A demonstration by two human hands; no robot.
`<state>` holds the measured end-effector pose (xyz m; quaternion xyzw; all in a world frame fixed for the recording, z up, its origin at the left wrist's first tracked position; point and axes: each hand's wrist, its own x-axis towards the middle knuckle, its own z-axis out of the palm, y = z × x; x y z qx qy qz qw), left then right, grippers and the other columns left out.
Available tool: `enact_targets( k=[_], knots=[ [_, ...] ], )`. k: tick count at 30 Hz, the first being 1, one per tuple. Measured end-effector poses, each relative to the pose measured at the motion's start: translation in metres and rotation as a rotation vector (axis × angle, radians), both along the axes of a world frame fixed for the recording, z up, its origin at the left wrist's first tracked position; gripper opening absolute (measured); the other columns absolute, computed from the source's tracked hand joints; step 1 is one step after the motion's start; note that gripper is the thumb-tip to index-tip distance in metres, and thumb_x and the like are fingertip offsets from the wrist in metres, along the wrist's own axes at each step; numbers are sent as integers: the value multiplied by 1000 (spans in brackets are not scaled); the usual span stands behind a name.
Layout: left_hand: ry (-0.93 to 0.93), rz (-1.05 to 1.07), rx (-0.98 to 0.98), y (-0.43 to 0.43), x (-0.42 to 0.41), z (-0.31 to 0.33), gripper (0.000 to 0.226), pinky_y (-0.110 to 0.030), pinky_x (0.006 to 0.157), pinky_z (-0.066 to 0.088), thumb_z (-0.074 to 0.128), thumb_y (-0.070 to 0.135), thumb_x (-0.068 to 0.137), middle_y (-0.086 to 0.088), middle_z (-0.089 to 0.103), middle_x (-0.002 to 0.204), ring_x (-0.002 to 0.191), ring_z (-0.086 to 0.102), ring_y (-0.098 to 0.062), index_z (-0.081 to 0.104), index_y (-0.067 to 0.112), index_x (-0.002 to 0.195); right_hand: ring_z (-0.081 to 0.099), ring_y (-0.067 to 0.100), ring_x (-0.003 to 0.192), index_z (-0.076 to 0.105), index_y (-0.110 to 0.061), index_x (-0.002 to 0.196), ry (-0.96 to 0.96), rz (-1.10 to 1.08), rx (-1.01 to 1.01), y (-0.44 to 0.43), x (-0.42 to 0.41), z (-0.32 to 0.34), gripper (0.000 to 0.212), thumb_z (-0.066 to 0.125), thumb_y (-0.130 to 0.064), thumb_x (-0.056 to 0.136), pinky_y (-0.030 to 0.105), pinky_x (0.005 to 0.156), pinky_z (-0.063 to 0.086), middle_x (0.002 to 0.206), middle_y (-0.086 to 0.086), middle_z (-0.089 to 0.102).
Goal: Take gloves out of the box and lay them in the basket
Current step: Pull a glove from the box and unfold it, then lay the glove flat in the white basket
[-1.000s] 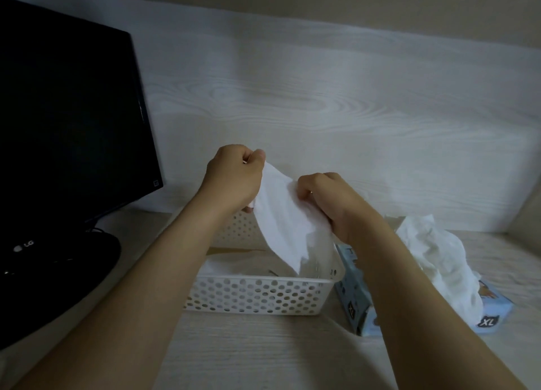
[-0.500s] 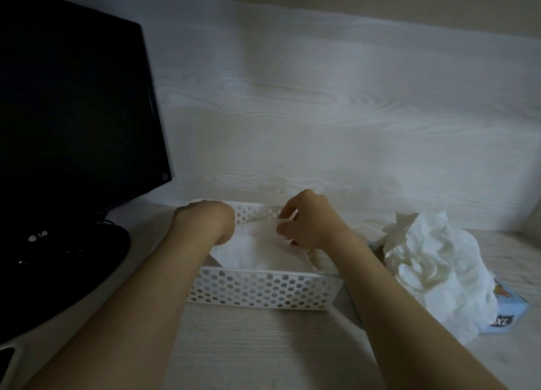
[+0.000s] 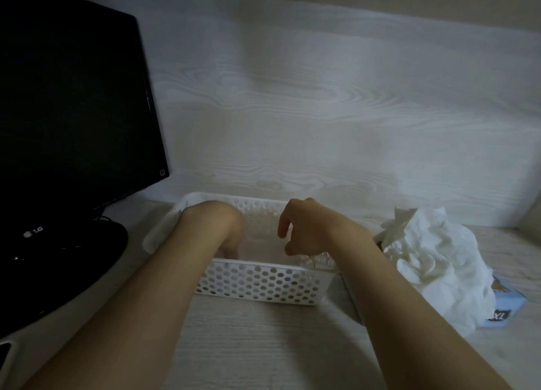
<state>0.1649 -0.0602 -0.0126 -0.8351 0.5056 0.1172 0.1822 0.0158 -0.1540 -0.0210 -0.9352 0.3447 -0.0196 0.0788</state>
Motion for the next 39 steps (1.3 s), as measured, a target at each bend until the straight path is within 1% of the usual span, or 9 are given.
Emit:
enact_targets(
  k=[3,9,15,17,20,24,28,34,39],
  knots=[
    [52,-7,70,1,2,-4,61,-40,106,52,67,47,98,-3,53,151,126,59,-26,52,19,150,73,20,74,76,-29,105,20,20,19,0,1,-4,38,86,-7,76,32,71,62,91,-1,70],
    [55,-12,87,-3,6,-7,69,-40,105,51,67,38,101,-7,39,162,134,53,-29,36,24,161,68,22,89,69,-34,84,-87,71,-123,-2,7,-3,39,72,5,79,38,76,62,105,0,61],
    [2,7,106,-2,7,-7,66,-43,106,54,71,43,94,-4,53,151,126,60,-26,51,23,153,69,23,99,80,-28,100,181,99,-81,-1,6,-14,26,71,-10,82,47,96,57,101,-6,72],
    [17,-24,1,-1,2,-1,63,-38,94,58,74,43,93,-3,59,140,111,65,-24,54,21,148,72,24,95,79,-19,104,106,83,-53,3,8,-5,25,67,-8,85,46,89,63,102,1,74],
    [147,-98,-327,-2,-16,10,42,-35,70,61,61,28,103,-5,64,113,83,71,-21,55,24,144,69,29,96,74,-12,110,-97,33,-152,11,6,13,25,64,-8,88,46,82,64,102,9,69],
    [279,-198,-648,-6,-42,16,31,-43,75,65,51,13,97,-3,69,93,71,74,-21,67,27,121,64,34,86,73,-12,102,-374,-101,-300,21,-19,30,18,60,-21,93,43,72,59,99,13,67],
    [476,-291,-814,-8,-83,18,27,-44,79,64,56,18,95,-1,74,93,78,73,-22,76,23,113,58,30,94,70,-12,101,-632,-283,-417,26,-62,33,19,62,-9,84,44,83,51,105,9,61],
    [477,-373,-892,-17,-118,6,25,-42,73,64,56,23,100,3,73,75,69,71,-15,81,18,99,44,34,93,66,-13,91,-478,-567,-707,9,-123,17,28,57,4,71,42,78,32,98,9,52],
    [447,-408,-941,-16,-135,-3,20,-39,69,64,59,32,98,10,72,81,70,72,-14,78,26,92,45,32,94,56,-15,101,-492,-682,-530,3,-157,0,20,54,-23,82,42,82,32,102,6,52]
  ],
)
